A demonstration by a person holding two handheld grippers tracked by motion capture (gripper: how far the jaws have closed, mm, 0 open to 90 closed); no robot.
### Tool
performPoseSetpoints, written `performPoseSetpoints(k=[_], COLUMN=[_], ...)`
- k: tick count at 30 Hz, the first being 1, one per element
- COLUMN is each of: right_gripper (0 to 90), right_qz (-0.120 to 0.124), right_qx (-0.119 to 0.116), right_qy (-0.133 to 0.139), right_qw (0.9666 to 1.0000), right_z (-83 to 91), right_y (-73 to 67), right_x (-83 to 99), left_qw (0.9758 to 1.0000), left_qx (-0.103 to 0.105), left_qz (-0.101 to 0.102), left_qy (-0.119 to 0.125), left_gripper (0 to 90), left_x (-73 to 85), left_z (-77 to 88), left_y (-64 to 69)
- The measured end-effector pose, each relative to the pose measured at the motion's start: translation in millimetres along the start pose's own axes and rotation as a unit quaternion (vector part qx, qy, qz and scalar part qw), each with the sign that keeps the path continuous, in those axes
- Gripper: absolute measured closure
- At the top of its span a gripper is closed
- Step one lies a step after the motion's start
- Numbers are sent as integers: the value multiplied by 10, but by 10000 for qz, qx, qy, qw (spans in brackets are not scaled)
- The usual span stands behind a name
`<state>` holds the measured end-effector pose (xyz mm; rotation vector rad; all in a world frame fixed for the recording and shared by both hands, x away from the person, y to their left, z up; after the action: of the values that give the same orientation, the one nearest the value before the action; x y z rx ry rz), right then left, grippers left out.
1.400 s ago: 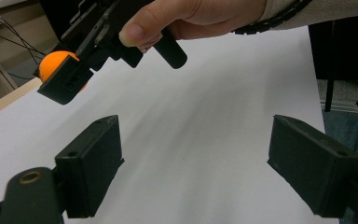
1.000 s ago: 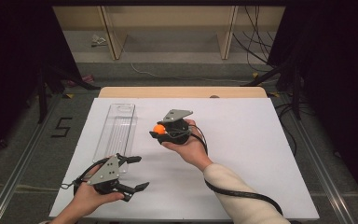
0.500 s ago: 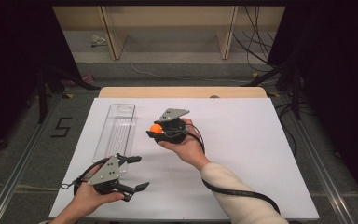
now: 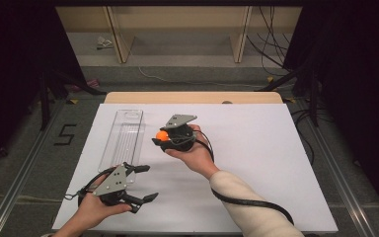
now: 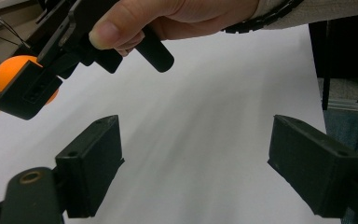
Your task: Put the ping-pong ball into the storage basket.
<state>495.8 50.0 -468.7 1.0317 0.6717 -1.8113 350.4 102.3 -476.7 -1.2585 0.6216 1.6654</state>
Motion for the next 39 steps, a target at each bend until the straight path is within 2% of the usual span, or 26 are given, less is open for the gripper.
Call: performPoseSetpoints(k=[39], right_gripper=[515], right_qz=[109], right_qx=[-123], right_qy=[-71], right_qw=[9998], right_z=[-190], right_y=[-90], right_x=[-129], left_qw=[10000], left_qx=[29], left_qz=[-64], left_qy=[-37], left_gripper=[170], left_x=[5], left_z=[-6], left_y=[8])
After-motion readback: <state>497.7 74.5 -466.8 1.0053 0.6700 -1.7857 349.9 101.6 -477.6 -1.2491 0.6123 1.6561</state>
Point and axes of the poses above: each handheld gripper's, and its own axes: z roughly backward along the jaws, x roughly out of its underside, y roughly to its right, the point moved 10 cm from there along -z, roughly forward along the jaws, and after that the axes turned 4 degrees about -x, right-handed, at the moved point
